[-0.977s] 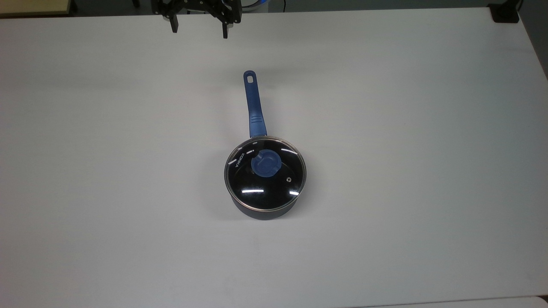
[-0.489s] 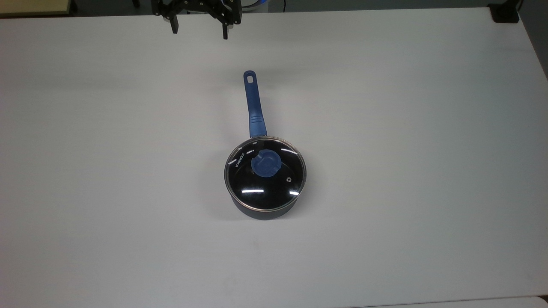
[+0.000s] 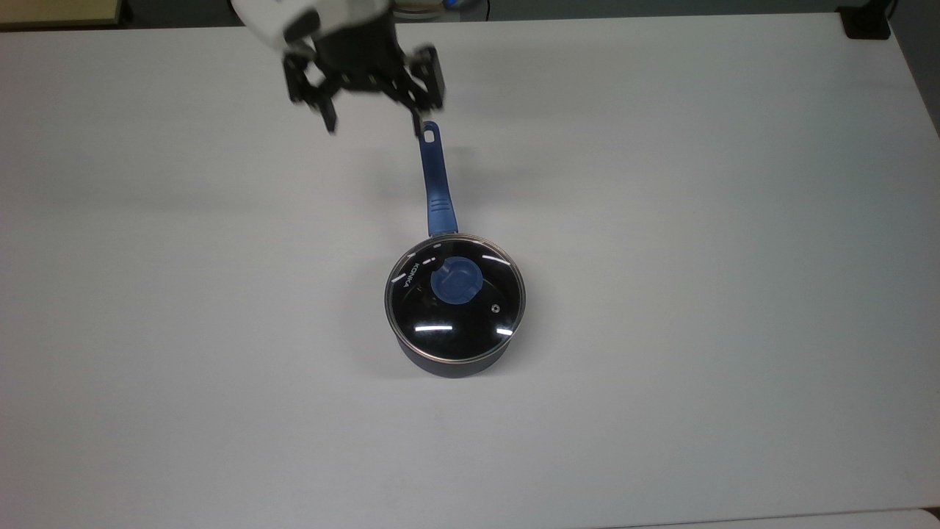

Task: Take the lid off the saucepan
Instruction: 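Lower the open gripper onto the blue knob of the glass lid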

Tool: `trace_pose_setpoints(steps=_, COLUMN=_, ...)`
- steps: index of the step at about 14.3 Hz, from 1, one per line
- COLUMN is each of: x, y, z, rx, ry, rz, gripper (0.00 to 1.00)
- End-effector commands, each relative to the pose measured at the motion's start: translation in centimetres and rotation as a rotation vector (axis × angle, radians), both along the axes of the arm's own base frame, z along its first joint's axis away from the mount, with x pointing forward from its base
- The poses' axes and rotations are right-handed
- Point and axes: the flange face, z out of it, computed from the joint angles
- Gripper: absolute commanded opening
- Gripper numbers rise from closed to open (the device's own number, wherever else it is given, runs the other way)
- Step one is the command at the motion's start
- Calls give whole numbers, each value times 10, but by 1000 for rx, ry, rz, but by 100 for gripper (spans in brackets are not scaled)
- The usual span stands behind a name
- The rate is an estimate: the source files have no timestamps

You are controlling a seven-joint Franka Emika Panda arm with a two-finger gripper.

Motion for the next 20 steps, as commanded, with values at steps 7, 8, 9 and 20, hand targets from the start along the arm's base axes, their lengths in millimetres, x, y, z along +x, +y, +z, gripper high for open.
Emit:
trace_pose_setpoints(steps=7, x=75, y=79, z=-75, rx=72, ry=-105, rz=-661, gripper=92)
trace_pose_setpoints(steps=8, x=76, y=85, z=-74, rx=85, ry=-133, rz=-738, gripper=92)
trace_pose_setpoints(steps=9, x=79, y=85, z=-79, rx=78, ry=-147, rz=-808, gripper=93)
trace_pose_setpoints(steps=20, x=92, y=103, z=-127, rx=29, ry=-184, rz=-714, gripper=90)
